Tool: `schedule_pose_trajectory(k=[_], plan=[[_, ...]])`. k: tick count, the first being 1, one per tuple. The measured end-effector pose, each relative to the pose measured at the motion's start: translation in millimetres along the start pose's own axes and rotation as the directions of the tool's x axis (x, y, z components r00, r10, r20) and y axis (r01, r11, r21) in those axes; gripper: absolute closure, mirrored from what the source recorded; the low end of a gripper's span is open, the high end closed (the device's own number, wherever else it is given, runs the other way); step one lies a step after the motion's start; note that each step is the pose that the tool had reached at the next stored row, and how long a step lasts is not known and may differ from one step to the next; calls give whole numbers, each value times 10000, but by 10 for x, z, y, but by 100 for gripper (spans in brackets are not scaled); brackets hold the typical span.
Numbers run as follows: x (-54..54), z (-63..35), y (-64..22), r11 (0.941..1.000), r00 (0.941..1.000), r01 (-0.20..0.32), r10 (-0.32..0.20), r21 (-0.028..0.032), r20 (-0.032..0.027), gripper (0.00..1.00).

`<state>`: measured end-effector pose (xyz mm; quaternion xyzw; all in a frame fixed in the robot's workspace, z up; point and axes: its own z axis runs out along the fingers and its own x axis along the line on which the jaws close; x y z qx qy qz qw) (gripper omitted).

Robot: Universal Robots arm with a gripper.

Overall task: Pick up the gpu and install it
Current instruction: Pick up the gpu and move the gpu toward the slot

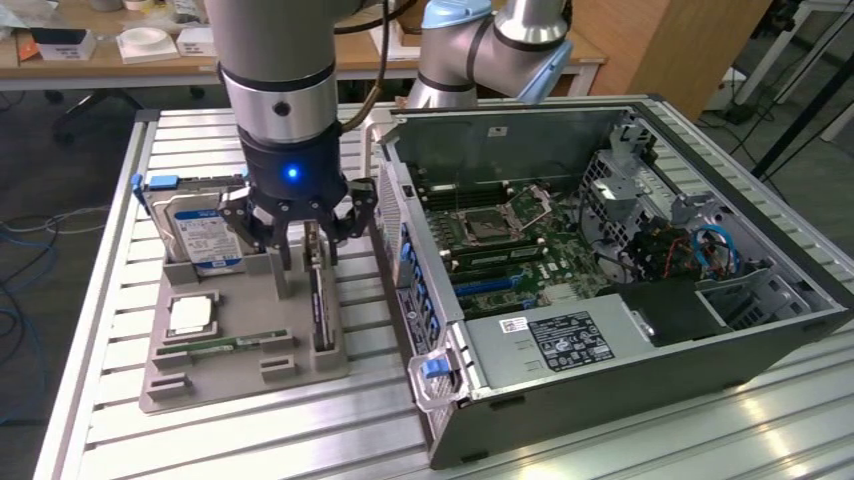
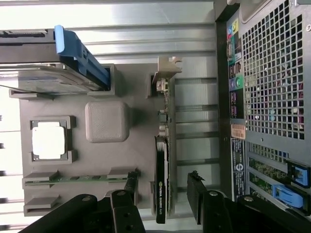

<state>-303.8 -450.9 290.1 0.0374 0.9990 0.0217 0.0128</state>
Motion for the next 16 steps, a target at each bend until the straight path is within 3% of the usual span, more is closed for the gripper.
schedule_pose_trajectory(k=[16], plan=[[-11, 223, -29, 10000, 10000, -1, 1, 1, -1, 47]])
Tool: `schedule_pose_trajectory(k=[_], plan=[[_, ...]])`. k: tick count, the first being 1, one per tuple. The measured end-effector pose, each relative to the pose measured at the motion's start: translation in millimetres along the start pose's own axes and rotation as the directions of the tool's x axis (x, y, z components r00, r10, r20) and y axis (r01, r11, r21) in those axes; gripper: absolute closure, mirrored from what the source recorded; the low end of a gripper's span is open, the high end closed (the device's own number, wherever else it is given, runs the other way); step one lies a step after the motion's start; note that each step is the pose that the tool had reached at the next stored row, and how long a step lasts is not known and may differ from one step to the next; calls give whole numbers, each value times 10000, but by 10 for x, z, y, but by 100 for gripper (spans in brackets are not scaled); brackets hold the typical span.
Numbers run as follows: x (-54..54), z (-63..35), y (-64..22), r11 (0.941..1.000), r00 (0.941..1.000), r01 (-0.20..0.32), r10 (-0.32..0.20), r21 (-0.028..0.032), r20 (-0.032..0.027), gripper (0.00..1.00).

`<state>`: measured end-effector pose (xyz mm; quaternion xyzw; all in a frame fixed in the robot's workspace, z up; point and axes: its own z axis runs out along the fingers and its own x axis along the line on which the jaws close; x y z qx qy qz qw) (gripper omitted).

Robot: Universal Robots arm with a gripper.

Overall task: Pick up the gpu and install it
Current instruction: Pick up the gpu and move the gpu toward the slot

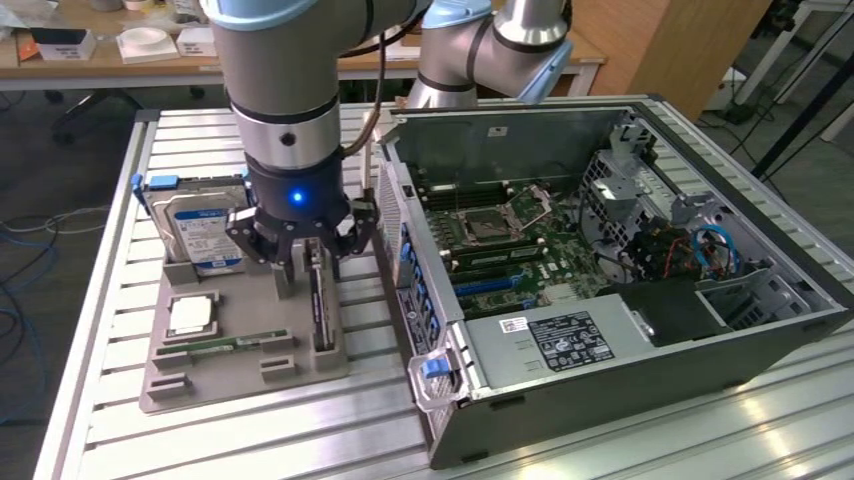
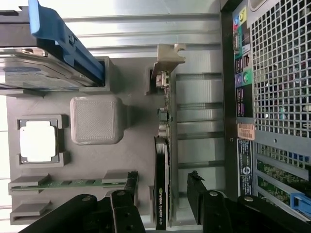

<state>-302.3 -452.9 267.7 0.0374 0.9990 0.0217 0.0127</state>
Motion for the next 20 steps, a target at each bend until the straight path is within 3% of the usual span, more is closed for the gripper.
schedule_pose_trajectory(k=[20], plan=[[5, 293, -14, 10000, 10000, 1, -1, 3, 0, 47]])
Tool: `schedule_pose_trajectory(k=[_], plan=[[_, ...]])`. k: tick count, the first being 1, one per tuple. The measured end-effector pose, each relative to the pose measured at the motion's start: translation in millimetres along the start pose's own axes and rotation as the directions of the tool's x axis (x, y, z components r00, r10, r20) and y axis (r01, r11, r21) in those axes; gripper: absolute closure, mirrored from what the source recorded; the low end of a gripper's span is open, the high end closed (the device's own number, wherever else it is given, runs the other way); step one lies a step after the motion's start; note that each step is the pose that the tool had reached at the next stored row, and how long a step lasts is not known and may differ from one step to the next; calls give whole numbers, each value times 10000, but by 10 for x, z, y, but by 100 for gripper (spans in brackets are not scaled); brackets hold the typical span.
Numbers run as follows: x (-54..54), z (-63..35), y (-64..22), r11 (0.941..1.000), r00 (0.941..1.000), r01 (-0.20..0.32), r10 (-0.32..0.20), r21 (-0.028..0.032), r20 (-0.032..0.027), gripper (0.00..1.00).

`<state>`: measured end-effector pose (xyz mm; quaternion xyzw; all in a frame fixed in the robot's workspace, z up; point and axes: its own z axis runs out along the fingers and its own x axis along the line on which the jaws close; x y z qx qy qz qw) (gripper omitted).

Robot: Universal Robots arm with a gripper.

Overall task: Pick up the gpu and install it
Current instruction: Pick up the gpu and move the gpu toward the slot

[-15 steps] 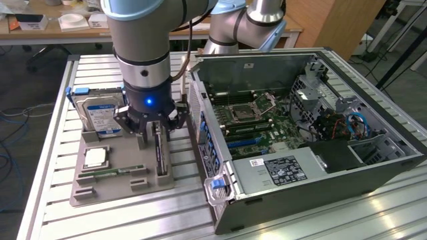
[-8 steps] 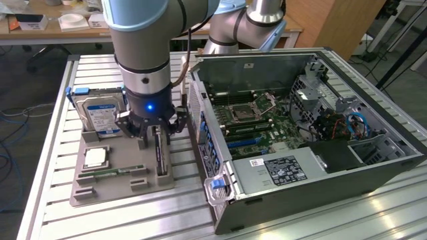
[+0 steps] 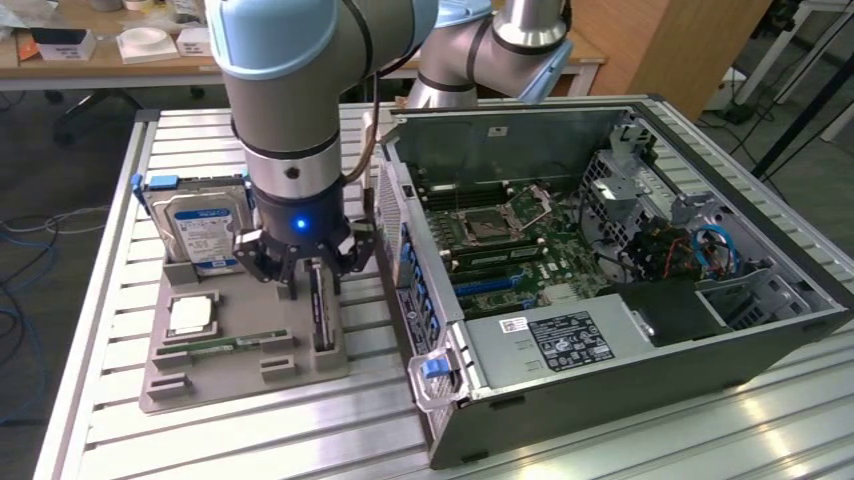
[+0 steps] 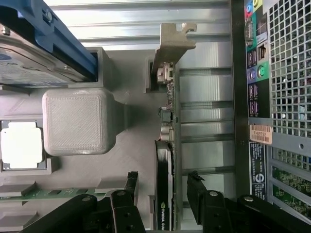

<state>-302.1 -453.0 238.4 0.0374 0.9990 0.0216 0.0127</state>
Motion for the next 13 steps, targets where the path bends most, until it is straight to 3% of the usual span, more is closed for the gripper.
schedule_pose_trajectory(k=[13], plan=[[2, 27, 13, 10000, 10000, 0, 0, -1, 0, 47]])
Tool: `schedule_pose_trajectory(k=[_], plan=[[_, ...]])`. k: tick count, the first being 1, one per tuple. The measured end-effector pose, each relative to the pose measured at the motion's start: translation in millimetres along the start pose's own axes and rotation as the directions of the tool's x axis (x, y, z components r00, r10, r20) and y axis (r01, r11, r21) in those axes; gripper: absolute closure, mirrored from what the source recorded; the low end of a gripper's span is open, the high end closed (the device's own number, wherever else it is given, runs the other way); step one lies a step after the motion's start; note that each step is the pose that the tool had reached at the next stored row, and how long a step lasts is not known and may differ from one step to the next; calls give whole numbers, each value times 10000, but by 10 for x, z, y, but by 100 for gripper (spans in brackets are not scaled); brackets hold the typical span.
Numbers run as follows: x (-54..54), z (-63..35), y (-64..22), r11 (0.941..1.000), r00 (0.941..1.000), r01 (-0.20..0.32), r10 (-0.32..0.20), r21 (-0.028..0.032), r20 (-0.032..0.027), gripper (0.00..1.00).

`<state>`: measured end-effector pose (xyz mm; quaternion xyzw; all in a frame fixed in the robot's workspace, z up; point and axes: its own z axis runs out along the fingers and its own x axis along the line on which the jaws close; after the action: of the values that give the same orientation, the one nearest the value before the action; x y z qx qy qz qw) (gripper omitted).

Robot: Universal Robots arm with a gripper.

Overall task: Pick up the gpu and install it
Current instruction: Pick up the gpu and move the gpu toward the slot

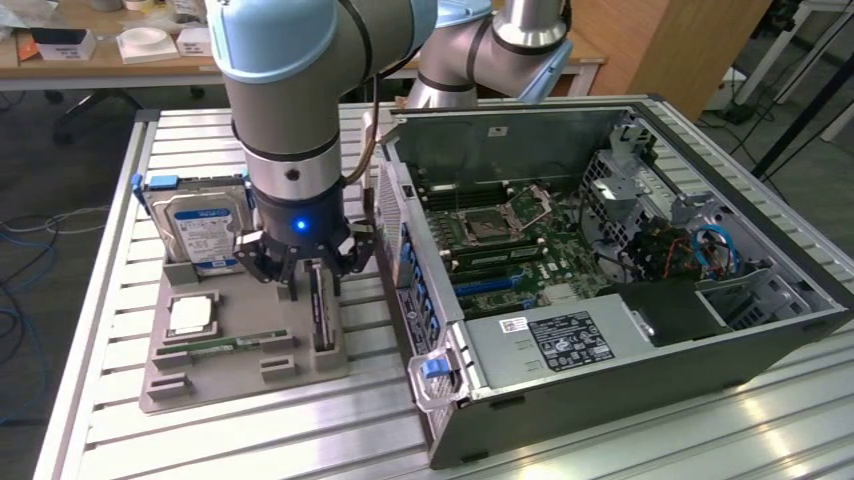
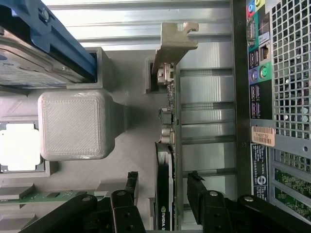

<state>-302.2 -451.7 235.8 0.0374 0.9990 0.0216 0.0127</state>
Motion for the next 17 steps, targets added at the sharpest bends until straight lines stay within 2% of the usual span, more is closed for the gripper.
schedule_pose_trajectory(k=[9, 10, 17], plan=[[0, 0, 0, 10000, 10000, 0, 0, 0, 0, 48], [0, 0, 0, 10000, 10000, 0, 0, 0, 0, 55], [0, 0, 0, 10000, 10000, 0, 0, -1, 0, 55]])
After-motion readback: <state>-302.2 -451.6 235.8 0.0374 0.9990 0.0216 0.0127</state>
